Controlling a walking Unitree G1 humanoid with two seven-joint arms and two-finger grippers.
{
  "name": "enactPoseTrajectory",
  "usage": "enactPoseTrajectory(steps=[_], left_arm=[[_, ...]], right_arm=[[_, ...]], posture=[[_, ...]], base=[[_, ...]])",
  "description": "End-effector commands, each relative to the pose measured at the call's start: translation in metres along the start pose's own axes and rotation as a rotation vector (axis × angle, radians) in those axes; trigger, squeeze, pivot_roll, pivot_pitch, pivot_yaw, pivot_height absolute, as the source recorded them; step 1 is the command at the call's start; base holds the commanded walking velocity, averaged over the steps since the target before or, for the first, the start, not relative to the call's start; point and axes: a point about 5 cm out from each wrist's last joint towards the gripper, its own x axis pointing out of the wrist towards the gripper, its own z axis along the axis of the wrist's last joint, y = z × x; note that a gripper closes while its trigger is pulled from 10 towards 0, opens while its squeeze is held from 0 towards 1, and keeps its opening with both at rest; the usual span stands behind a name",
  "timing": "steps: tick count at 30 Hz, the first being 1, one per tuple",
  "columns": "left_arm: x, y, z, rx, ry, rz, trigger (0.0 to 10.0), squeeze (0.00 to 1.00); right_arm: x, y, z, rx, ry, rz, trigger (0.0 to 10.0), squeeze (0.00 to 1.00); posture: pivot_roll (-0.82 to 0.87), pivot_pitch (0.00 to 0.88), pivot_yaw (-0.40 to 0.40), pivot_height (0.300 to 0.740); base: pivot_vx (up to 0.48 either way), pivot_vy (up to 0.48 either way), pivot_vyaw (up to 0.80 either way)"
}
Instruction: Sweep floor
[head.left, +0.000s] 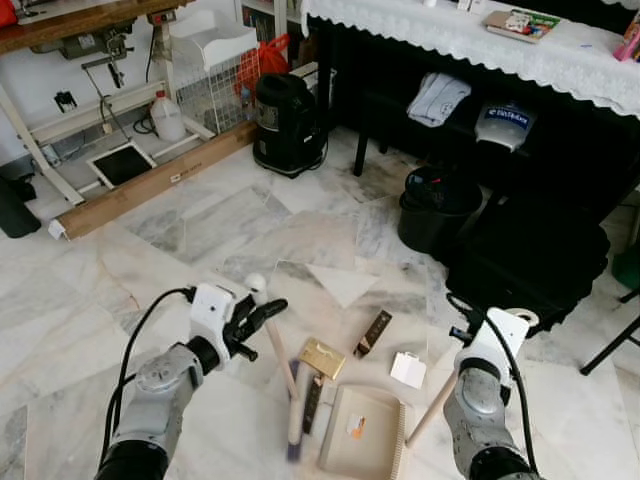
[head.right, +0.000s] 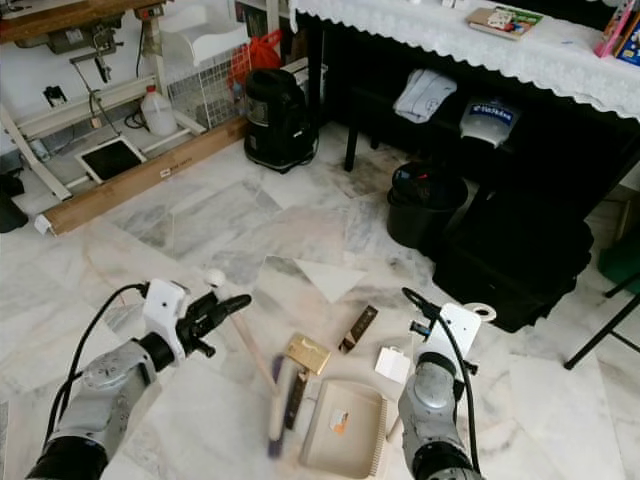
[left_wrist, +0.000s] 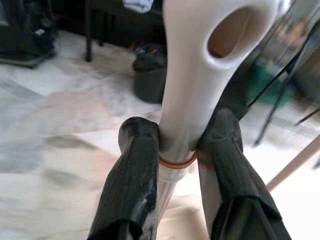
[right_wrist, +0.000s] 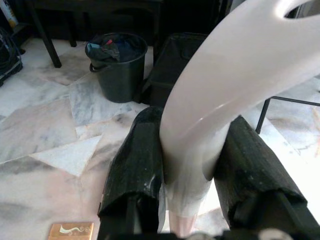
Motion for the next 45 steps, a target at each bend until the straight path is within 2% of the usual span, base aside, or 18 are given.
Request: enactPoseTrajectory(steps=[1, 5, 8, 10, 13, 15, 17, 18, 19, 20, 21, 22, 25, 32, 33, 34, 45], left_arm=[[0.002, -0.007, 0.007, -0.112, -0.055, -0.055, 10.0, 0.0], [0.004, -0.011, 0.019, -0.186, -0.104, -0.122, 10.0, 0.0], [0.005, -0.012, 0.023, -0.217, -0.13, -0.127, 10.0, 0.0], [0.005, -0.011, 0.033, -0.277, -0.191, -0.122, 10.0, 0.0], [0.004, -0.008, 0.04, -0.295, -0.223, -0.103, 10.0, 0.0], [0.004, -0.002, 0.047, -0.259, -0.252, -0.034, 10.0, 0.0], [0.004, -0.001, 0.048, -0.249, -0.256, -0.019, 10.0, 0.0], [0.004, 0.008, 0.055, -0.2, -0.294, 0.089, 10.0, 0.0], [0.004, 0.008, 0.055, -0.2, -0.294, 0.089, 10.0, 0.0], [0.004, 0.012, 0.059, -0.15, -0.31, 0.16, 10.0, 0.0], [0.003, 0.015, 0.064, -0.041, -0.319, 0.241, 10.0, 0.0], [0.003, 0.014, 0.064, 0.012, -0.314, 0.262, 10.0, 0.0], [0.004, 0.008, 0.064, 0.072, -0.318, 0.293, 10.0, 0.0], [0.004, 0.005, 0.057, 0.155, -0.3, 0.352, 10.0, 0.0], [0.005, 0.003, 0.053, 0.211, -0.275, 0.34, 10.0, 0.0], [0.006, 0.002, 0.05, 0.232, -0.262, 0.339, 10.0, 0.0], [0.006, 0.002, 0.037, 0.309, -0.234, 0.393, 10.0, 0.0]], right_arm=[[-0.002, -0.005, -0.011, -0.008, 0.064, -0.017, 10.0, 0.0], [-0.002, -0.003, -0.011, -0.008, 0.069, -0.007, 10.0, 0.0], [-0.002, -0.002, -0.011, -0.006, 0.07, -0.003, 10.0, 0.0], [-0.002, -0.003, -0.011, -0.004, 0.07, 0.0, 10.0, 0.0], [-0.002, -0.003, -0.011, -0.002, 0.07, 0.001, 10.0, 0.0], [-0.002, -0.002, -0.011, 0.0, 0.071, 0.006, 10.0, 0.0], [-0.002, -0.002, -0.011, 0.001, 0.071, 0.007, 10.0, 0.0], [-0.003, 0.0, -0.01, 0.008, 0.065, 0.022, 10.0, 0.0], [-0.003, 0.0, -0.01, 0.008, 0.065, 0.022, 10.0, 0.0], [-0.003, 0.002, -0.009, 0.013, 0.057, 0.032, 10.0, 0.0], [-0.004, 0.005, -0.006, 0.024, 0.033, 0.045, 10.0, 0.0], [-0.004, 0.006, -0.005, 0.03, 0.023, 0.053, 10.0, 0.0], [-0.004, 0.009, 0.0, 0.056, -0.005, 0.083, 10.0, 0.0], [-0.004, 0.017, 0.01, 0.075, -0.072, 0.135, 10.0, 0.0], [-0.005, 0.022, 0.015, 0.077, -0.099, 0.173, 10.0, 0.0], [-0.006, 0.027, 0.02, 0.083, -0.124, 0.209, 10.0, 0.0], [-0.008, 0.042, 0.038, 0.122, -0.213, 0.314, 10.0, 0.0]], posture=[[0.07, 0.095, -0.05, 0.74], [0.07, 0.093, -0.049, 0.74], [0.06, 0.089, -0.049, 0.74], [0.06, 0.088, -0.05, 0.74], [0.06, 0.086, -0.051, 0.74], [0.07, 0.085, -0.052, 0.74], [0.07, 0.085, -0.052, 0.74], [0.07, 0.084, -0.051, 0.74], [0.07, 0.084, -0.051, 0.74], [0.07, 0.083, -0.051, 0.74], [0.07, 0.082, -0.05, 0.74], [0.07, 0.083, -0.05, 0.74], [0.07, 0.08, -0.049, 0.74], [0.06, 0.073, -0.047, 0.74], [0.06, 0.068, -0.046, 0.74], [0.05, 0.067, -0.045, 0.74], [0.05, 0.055, -0.049, 0.74]], base=[[0.0, 0.0, 0.0], [0.0, 0.0, 0.0], [0.0, 0.0, 0.0], [0.0, 0.0, 0.0], [0.0, 0.0, 0.0], [0.0, 0.0, 0.0], [0.0, 0.0, 0.0], [0.0, 0.0, 0.0], [0.0, 0.0, 0.0], [0.0, 0.0, 0.0], [0.0, 0.0, 0.0], [0.0, 0.0, 0.0], [0.0, 0.0, 0.0], [0.0, 0.0, 0.0], [0.0, 0.0, 0.0], [0.0, 0.0, 0.0], [0.0, 0.0, 0.0]])
